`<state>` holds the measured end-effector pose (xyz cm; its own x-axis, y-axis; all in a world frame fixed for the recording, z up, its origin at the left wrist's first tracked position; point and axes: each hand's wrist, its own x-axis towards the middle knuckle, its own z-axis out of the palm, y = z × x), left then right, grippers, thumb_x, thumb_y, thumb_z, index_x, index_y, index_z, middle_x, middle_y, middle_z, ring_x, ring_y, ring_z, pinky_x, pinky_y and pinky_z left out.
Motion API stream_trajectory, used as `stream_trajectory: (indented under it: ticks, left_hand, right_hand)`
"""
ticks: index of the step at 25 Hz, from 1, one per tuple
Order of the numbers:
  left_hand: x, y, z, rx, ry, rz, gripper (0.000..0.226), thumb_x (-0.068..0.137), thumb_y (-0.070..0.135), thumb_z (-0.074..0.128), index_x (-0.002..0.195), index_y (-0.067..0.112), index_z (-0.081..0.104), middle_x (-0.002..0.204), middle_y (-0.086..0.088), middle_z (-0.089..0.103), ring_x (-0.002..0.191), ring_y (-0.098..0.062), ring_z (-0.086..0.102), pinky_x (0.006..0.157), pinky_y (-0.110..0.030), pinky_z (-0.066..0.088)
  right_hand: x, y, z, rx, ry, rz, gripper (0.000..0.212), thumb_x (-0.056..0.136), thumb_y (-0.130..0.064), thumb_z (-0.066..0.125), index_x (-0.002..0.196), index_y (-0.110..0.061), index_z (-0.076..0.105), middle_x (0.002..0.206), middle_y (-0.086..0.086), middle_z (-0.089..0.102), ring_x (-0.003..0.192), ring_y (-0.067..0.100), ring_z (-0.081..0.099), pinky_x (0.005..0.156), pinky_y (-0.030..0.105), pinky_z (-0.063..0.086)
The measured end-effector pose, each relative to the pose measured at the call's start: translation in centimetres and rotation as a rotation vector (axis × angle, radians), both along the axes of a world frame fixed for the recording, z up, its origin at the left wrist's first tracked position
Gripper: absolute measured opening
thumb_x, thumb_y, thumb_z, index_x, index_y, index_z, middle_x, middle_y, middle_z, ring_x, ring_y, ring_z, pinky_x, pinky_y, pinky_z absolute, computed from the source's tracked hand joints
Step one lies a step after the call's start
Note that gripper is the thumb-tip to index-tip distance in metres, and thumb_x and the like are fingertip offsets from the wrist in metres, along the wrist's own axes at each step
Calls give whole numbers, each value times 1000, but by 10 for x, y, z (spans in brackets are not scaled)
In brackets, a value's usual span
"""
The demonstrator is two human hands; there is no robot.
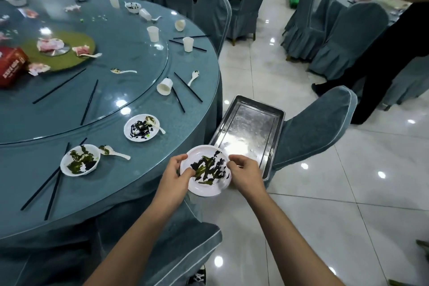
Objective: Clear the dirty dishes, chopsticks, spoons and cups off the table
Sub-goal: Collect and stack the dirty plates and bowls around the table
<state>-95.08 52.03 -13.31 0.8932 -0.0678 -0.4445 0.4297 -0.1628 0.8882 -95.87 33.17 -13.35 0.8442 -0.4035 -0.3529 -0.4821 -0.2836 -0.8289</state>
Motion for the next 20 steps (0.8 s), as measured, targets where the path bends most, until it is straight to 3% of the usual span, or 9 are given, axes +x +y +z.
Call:
stream_trajectory:
  ticks: [3,9,13,16,20]
  left_hand:
    - [18,-6,0,22,1,21,36,90,24,62,121,41,56,129,8,64,115,-16,63,101,-44,52]
    - [48,-13,-12,14,49,125,35,90,23,63,119,41,57,121,5,68,105,-14,69,97,-45,56]
    - [70,-22,-16,24,80,227,50,72,34,60,121,40,57,122,5,68,109,-17,67,99,-43,54]
    - [90,-37,-21,33,101,351,42,82,25,63,123,34,56,123,1,67,108,-18,67,92,-35,57]
    - [116,-58,-32,50,124,505,35,96,8,59,124,29,58,115,0,69,100,-16,69,76,-22,54]
  right_hand:
    - [28,-7,3,-34,2,45,27,97,-19,60,121,-13,71,103,-5,69,94,10,62,81,22,43]
    - [96,-11,-19,-38,46,187,28,96,-21,61,120,-15,73,114,-1,73,106,17,67,97,37,54]
    - [140,-14,-31,3,41,295,27,96,-16,60,120,-11,72,112,-1,72,102,15,66,90,28,52]
    - [178,-20,-43,12,66,428,26,93,-20,61,115,-16,75,107,-5,75,99,11,68,94,34,56]
    - [222,-30,-53,49,87,546,14,84,-30,63,92,-29,76,90,-14,76,91,9,71,92,41,58]
